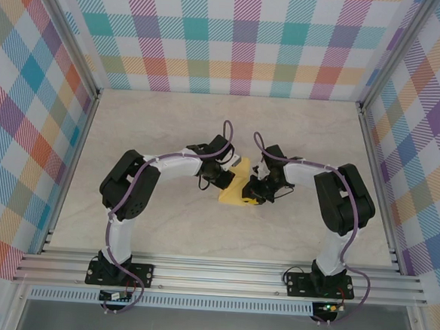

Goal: Fold a paper plane with a square sheet of paper (fold left side to right side)
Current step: Fold the triangle a second time at the center of the table.

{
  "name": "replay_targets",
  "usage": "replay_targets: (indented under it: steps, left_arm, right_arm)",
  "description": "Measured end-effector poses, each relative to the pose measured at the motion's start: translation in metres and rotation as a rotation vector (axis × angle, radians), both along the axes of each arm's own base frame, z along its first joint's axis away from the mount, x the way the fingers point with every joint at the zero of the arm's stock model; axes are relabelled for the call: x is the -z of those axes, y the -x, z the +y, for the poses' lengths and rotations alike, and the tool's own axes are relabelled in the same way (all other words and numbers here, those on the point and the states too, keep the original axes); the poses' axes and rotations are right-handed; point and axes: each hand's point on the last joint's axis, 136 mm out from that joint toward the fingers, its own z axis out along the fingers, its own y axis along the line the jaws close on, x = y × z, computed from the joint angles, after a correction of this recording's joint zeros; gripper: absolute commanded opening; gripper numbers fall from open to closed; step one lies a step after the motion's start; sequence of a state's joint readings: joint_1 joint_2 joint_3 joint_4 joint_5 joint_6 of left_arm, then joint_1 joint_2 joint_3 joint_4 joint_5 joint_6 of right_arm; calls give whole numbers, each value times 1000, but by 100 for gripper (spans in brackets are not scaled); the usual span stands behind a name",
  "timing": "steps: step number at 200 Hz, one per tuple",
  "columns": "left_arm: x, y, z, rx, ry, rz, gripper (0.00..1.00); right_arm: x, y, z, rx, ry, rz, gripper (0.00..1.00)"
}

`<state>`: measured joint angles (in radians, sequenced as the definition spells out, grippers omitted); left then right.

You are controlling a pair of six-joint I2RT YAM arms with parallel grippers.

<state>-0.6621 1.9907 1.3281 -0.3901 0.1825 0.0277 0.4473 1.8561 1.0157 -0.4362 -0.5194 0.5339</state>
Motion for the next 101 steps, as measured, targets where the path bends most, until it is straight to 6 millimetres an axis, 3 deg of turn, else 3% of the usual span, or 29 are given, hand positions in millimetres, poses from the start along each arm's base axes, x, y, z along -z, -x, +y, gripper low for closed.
replay_targets:
  steps: [101]
  left_arm:
    - [7,-1,2,-4,-7,10,5]
  right_arm:
    - [-2,-1,1,-1,-3,-7,19]
